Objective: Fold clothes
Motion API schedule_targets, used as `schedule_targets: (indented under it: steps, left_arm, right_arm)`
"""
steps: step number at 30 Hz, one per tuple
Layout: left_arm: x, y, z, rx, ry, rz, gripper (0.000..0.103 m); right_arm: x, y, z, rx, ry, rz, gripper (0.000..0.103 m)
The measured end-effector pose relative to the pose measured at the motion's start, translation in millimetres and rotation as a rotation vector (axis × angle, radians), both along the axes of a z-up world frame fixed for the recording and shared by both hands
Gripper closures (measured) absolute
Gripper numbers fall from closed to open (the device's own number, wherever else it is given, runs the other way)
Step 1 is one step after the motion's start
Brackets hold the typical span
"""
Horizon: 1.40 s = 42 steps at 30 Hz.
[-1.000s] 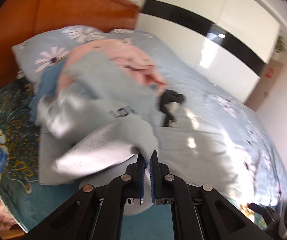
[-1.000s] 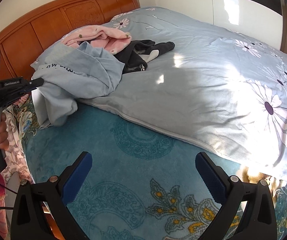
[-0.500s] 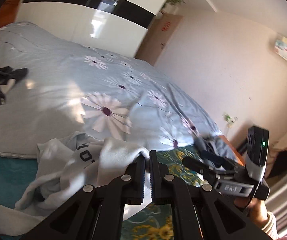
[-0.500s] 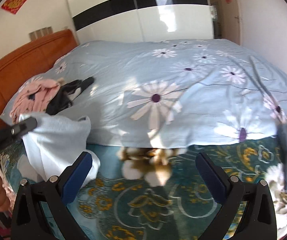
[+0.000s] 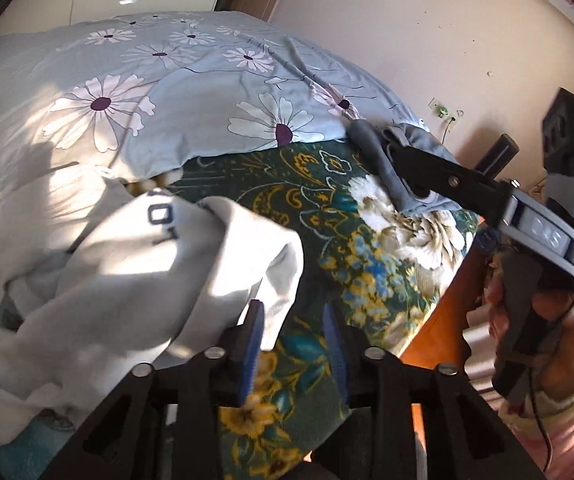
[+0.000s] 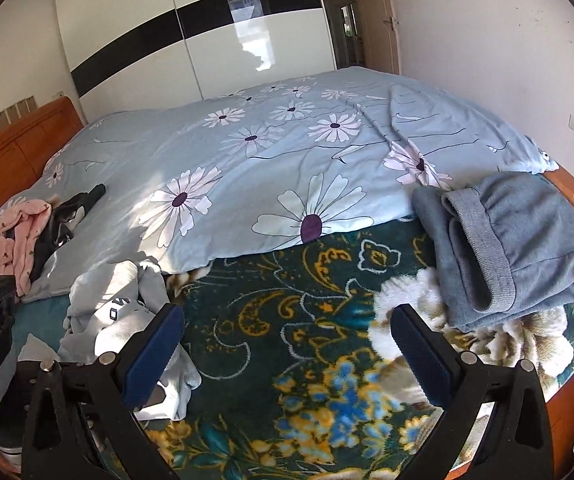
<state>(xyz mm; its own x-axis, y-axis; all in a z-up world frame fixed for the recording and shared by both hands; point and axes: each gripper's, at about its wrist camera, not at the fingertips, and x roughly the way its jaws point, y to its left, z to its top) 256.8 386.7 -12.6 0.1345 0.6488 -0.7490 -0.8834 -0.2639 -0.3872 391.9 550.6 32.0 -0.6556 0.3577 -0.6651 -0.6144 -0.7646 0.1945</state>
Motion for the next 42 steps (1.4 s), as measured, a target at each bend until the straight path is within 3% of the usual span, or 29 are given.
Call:
schedule_targets:
  steps: [4,7,10,12,14,16,17,19,21,23,28,34,38,42]
  left_arm:
    - [-28,-69,7,0.044,0.05,0.103,0.05]
    - [-57,-124,8,0.034,0.149,0.3,0.046]
    - [-92,-171,4,0.023,0.194,0.519,0.045]
    - [-111,-192,-2,-0.001,0.191,0.61,0.045]
    - [-123,-205,-11,-0.018,0.163,0.642,0.045]
    - [-129,-210,-19,-0.027,0.129,0.657,0.045]
    - [-132,-211,-22,-0.031,0.116,0.66,0.045]
    - [-134,-211,-27,-0.043,0.106,0.661,0.045]
    - [-133,-211,-28,-0.043,0.103,0.664,0.045]
    - [-132,-210,-30,-0.041,0.088,0.666,0.045]
    - [-130,-196,-34,-0.041,0.059,0.64,0.045]
    - [-118,-166,-28,-0.023,0.051,0.571,0.045]
    - [-108,-140,-24,-0.016,0.046,0.518,0.045]
    - [-99,-114,-12,-0.009,0.085,0.45,0.045]
  right_arm:
    - [-29,-18,5,0.02,0.01,0.124,0.0]
    - [-75,-49,6,0.068,-0.043,0.289,0.0]
    - [-126,-87,-3,0.137,-0.122,0.469,0.0]
    - [-158,-108,-14,0.176,-0.184,0.557,0.0]
    - [-182,-122,-28,0.194,-0.24,0.618,0.001]
    - [-198,-129,-42,0.219,-0.298,0.645,0.006]
    - [-203,-129,-47,0.231,-0.325,0.647,0.015]
    - [-211,-123,-53,0.197,-0.34,0.636,0.037]
    - [-217,-116,-56,0.148,-0.341,0.619,0.071]
    - [-213,-109,-50,0.111,-0.297,0.604,0.096]
    - [-178,-82,-11,0.091,-0.148,0.529,0.098]
    - [-85,4,60,0.152,0.03,0.232,0.099]
    - [-20,58,85,0.204,0.033,0.025,0.099]
    - [37,99,84,0.194,0.009,-0.139,0.099]
